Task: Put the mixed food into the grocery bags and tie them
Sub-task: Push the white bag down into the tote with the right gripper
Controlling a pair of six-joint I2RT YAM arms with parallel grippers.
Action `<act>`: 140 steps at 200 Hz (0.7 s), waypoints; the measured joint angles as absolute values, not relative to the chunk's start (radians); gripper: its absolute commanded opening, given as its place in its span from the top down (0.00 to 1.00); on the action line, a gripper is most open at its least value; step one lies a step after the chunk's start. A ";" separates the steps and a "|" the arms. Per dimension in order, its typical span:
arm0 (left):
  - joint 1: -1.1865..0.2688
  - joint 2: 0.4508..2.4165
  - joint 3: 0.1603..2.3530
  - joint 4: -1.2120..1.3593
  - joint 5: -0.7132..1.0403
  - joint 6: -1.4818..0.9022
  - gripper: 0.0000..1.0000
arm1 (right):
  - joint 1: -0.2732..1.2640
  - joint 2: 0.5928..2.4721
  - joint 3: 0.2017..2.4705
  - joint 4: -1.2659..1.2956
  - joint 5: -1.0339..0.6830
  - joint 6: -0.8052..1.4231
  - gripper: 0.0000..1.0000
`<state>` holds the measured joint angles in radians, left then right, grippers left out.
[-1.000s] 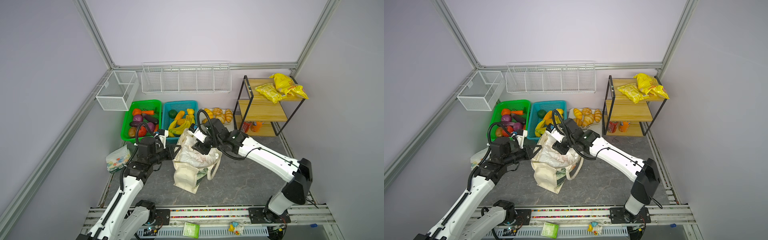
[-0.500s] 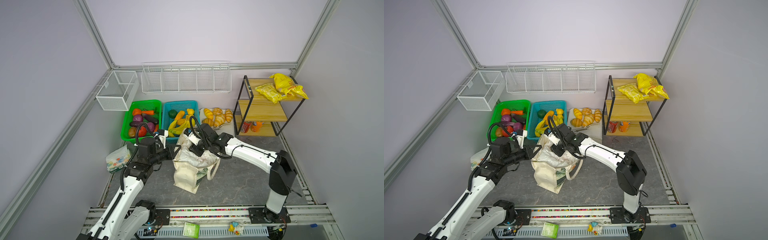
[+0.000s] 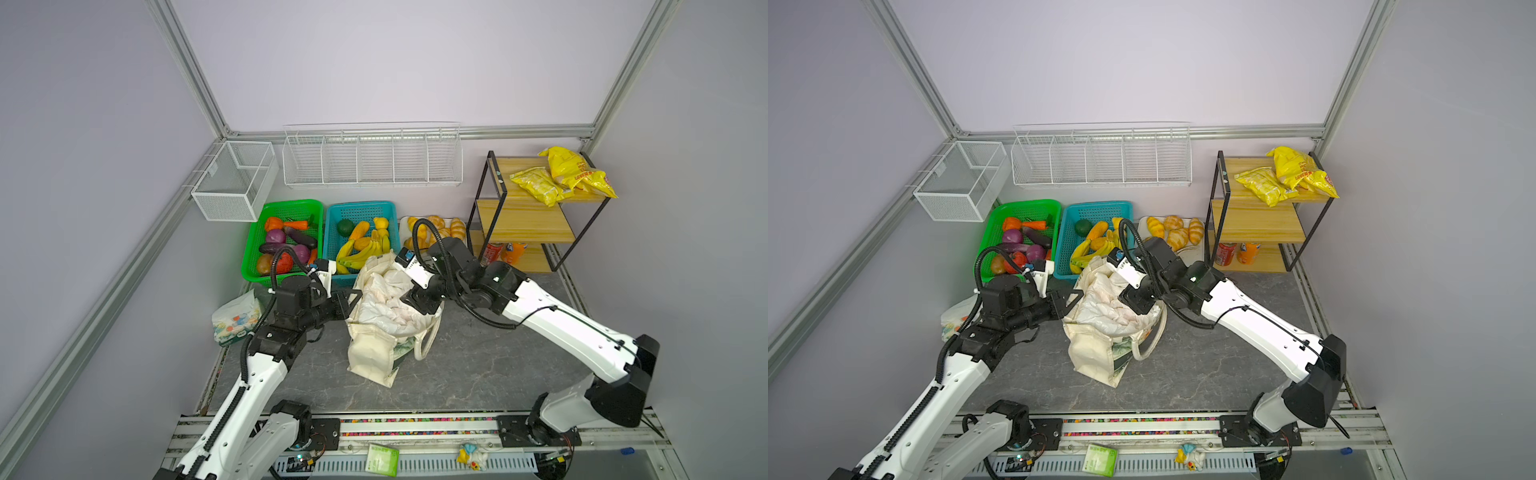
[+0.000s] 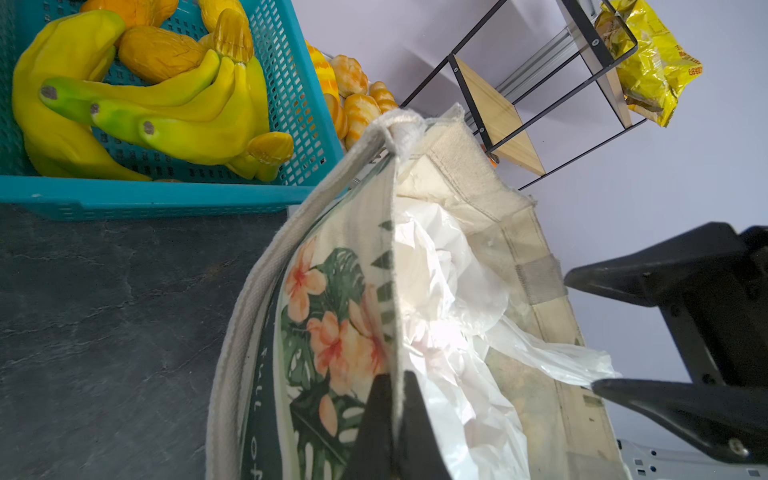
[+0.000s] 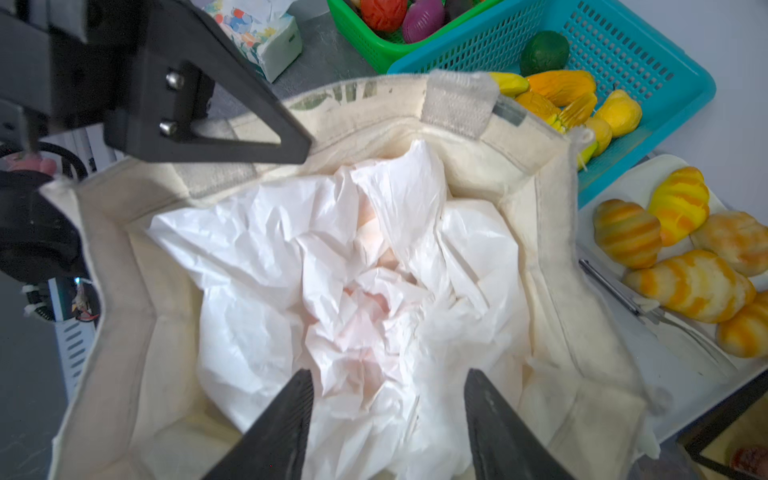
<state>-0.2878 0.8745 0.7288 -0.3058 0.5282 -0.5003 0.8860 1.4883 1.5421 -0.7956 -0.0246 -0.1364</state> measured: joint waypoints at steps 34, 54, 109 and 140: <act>-0.288 0.874 0.728 -0.306 0.524 -0.500 1.00 | 0.885 1.481 1.555 -0.996 0.015 -0.155 0.49; -0.288 0.874 0.728 -0.306 0.524 -0.500 1.00 | 0.885 1.487 1.555 -1.052 0.026 -0.167 0.66; -0.288 0.873 0.728 -0.307 0.521 -0.500 1.00 | 0.885 1.589 1.579 -1.084 0.027 -0.184 0.85; -0.288 0.873 0.728 -0.306 0.521 -0.500 1.00 | 0.886 1.691 1.617 -1.060 0.009 -0.192 0.86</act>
<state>-0.2882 0.8730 0.7284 -0.3061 0.5209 -0.5003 0.8864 1.6909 1.6169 -1.0599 0.0086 -0.1917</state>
